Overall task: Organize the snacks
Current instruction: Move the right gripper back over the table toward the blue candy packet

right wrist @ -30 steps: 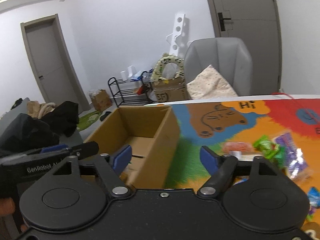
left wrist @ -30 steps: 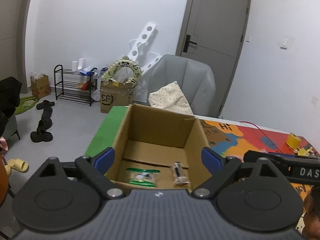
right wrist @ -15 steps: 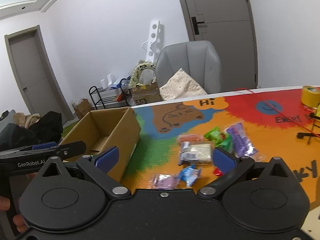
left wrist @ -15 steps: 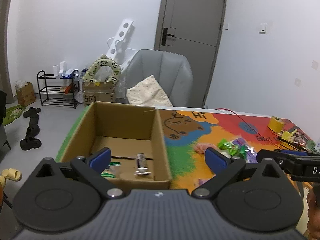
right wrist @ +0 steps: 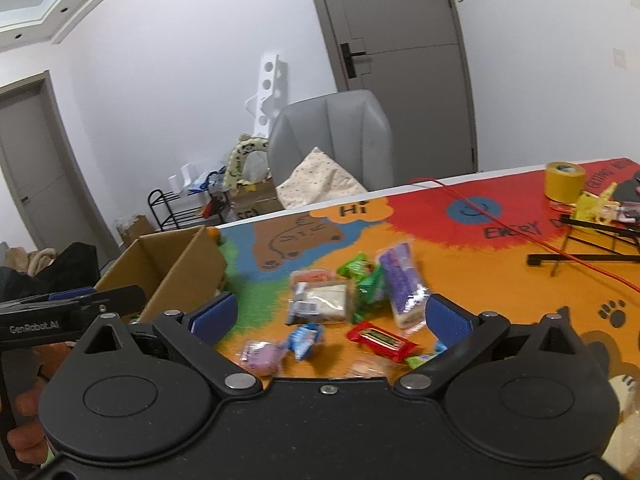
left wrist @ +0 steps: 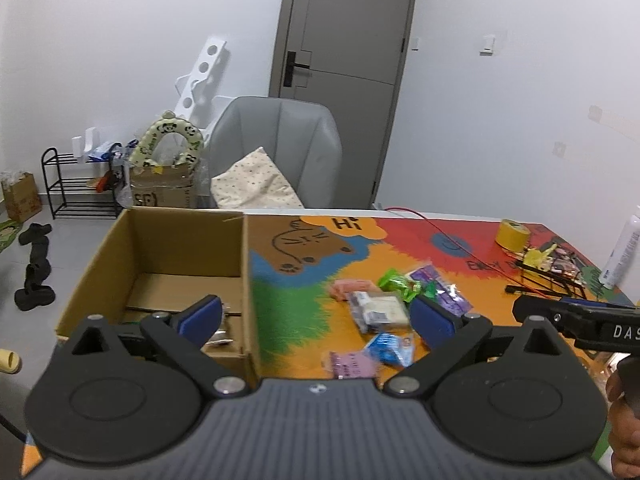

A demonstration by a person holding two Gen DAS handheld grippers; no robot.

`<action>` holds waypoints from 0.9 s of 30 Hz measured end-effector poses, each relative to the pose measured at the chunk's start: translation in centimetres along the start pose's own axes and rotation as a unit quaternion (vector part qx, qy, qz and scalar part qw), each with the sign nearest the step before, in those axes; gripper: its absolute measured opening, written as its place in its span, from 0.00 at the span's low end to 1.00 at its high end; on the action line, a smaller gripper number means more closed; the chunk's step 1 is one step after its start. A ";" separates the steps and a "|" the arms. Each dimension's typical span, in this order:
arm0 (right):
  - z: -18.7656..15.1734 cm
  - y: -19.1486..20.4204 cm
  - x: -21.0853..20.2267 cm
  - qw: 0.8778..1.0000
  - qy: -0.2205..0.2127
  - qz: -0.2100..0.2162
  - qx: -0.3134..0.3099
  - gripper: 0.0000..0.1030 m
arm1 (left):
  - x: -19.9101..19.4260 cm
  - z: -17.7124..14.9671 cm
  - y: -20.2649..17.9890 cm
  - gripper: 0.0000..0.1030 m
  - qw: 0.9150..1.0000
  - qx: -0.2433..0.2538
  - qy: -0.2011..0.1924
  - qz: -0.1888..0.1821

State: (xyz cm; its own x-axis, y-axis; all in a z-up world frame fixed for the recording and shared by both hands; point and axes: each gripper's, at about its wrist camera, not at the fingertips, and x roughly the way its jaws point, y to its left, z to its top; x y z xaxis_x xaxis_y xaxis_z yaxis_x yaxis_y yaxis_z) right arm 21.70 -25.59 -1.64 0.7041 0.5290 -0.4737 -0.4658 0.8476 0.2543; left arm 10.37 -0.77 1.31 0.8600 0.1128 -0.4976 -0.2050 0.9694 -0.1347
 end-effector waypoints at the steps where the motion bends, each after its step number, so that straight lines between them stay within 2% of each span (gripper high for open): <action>1: 0.0 -0.4 0.0 1.000 0.000 -0.003 0.003 1.00 | 0.1 -0.1 -0.2 0.97 1.000 0.000 0.000 -0.003; 12: -0.6 -3.1 0.4 1.000 0.003 -0.020 0.018 1.00 | 0.9 -0.7 -2.5 0.97 0.999 0.014 -0.016 -0.025; 18: -1.5 -3.9 1.4 0.999 0.018 -0.021 0.028 0.99 | 2.4 -1.5 -3.5 0.95 0.999 0.022 -0.008 -0.036; 23: -2.1 -4.7 2.5 0.998 0.028 -0.035 0.037 0.89 | 3.7 -2.2 -4.2 0.87 0.999 0.031 0.000 -0.043; 27: -2.7 -5.9 3.3 0.997 0.039 -0.043 0.052 0.86 | 4.9 -2.7 -4.8 0.82 0.998 0.036 0.009 -0.047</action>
State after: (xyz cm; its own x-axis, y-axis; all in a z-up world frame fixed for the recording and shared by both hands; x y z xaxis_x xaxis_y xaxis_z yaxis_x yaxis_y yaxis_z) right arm 25.36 -28.95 -7.01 0.6929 0.4527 -0.5612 -0.3448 0.8916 0.2934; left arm 14.35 -5.44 -2.77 0.8651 0.0162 -0.5014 -0.0885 0.9888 -0.1206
